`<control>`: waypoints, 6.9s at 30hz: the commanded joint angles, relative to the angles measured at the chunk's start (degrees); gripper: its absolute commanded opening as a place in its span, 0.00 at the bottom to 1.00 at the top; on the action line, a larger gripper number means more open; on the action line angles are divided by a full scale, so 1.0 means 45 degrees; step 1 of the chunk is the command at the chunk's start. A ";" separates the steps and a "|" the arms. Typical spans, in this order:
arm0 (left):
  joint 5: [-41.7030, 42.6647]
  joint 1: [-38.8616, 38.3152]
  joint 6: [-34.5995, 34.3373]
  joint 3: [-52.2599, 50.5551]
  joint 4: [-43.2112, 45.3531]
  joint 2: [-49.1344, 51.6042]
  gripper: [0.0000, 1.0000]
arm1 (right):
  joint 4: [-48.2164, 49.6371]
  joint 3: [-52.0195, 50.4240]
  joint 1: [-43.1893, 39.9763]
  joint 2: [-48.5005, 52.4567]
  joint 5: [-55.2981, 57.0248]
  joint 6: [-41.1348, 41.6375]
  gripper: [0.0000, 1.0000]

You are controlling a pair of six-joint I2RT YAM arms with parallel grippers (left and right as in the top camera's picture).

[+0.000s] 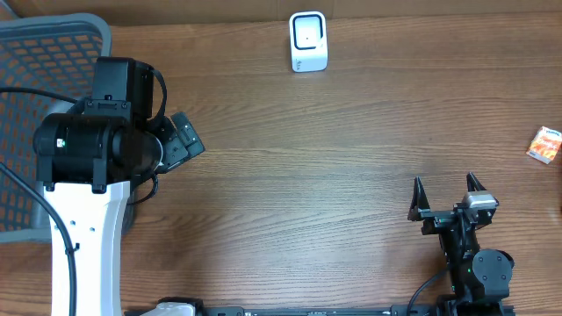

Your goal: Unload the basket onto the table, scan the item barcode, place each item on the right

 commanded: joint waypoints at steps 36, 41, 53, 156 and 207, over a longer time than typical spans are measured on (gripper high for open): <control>-0.0160 0.0068 -0.0262 -0.0039 0.0010 0.0010 1.00 | 0.0078 -0.0131 -0.0044 -0.0141 0.0117 -0.0291 1.00; -0.0160 0.0068 -0.0262 -0.0039 0.0010 0.0010 1.00 | 0.0078 -0.0131 -0.0044 -0.0141 0.0117 -0.0291 1.00; -0.0155 0.0068 -0.0257 -0.0039 0.0000 -0.0019 1.00 | 0.0078 -0.0131 -0.0044 -0.0141 0.0117 -0.0291 1.00; 0.3410 0.1078 0.7645 -2.3076 2.0157 -1.7864 0.99 | 0.0078 -0.0131 -0.0044 -0.0141 0.0117 -0.0291 1.00; 0.1073 0.1185 0.7698 -2.3076 1.9934 -1.7860 1.00 | 0.0078 -0.0131 -0.0044 -0.0141 0.0117 -0.0291 1.00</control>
